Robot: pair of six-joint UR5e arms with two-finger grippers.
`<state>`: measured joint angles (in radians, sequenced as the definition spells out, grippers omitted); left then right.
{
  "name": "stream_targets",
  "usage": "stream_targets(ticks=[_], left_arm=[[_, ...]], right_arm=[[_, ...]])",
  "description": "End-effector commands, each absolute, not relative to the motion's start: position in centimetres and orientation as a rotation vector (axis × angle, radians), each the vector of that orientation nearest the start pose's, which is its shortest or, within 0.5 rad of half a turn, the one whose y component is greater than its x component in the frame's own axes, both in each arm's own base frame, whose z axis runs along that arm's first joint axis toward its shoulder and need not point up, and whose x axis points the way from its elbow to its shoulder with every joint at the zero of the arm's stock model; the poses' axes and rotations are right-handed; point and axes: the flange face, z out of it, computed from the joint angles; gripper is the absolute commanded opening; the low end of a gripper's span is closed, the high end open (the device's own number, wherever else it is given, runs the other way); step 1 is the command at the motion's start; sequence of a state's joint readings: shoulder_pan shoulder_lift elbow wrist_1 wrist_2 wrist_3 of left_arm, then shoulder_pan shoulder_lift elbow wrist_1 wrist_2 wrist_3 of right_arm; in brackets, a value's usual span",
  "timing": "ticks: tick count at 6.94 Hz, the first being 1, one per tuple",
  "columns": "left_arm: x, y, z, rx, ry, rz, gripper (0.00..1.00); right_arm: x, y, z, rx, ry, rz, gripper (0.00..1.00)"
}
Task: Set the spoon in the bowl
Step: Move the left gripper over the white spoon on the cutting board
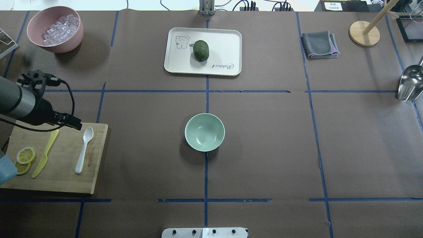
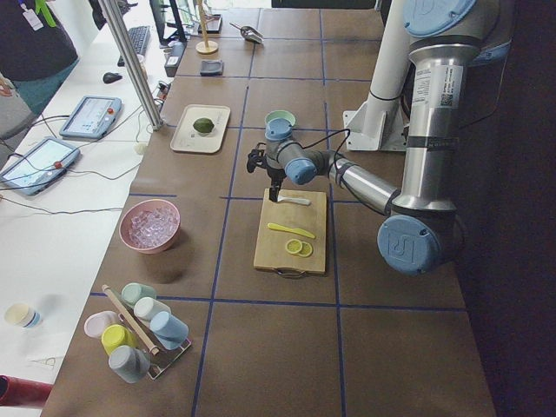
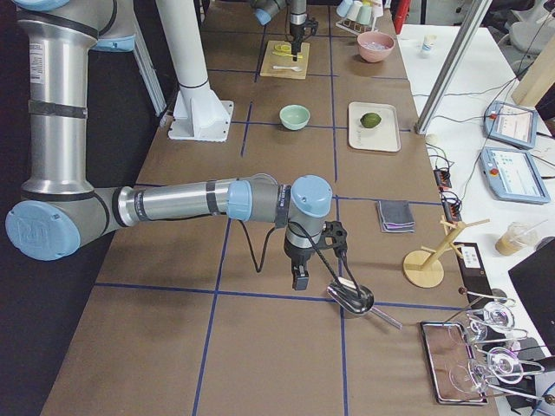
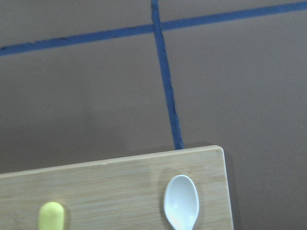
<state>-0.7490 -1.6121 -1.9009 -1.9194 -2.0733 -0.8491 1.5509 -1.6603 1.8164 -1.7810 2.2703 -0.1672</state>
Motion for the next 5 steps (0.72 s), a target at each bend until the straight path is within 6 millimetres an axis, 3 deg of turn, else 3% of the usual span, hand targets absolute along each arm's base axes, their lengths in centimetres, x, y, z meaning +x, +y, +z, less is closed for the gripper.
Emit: stream_targets(ticks=[1, 2, 3, 5], left_arm=[[33.5, -40.3, 44.9, 0.105, 0.828, 0.178, 0.91], [33.9, -40.0, 45.2, 0.109, 0.816, 0.181, 0.74], [34.1, -40.1, 45.5, 0.104, 0.812, 0.18, 0.68], [34.4, -40.1, 46.3, 0.091, 0.801, 0.181, 0.67]], right_arm=[[6.0, -44.6, 60.7, -0.001, -0.704, -0.16, 1.0], [6.0, -44.5, 60.8, -0.003, -0.702, -0.16, 1.0], [6.0, -44.5, 60.7, -0.001, -0.704, -0.16, 1.0], [6.0, -44.4, 60.7, -0.003, -0.702, -0.16, 1.0]])
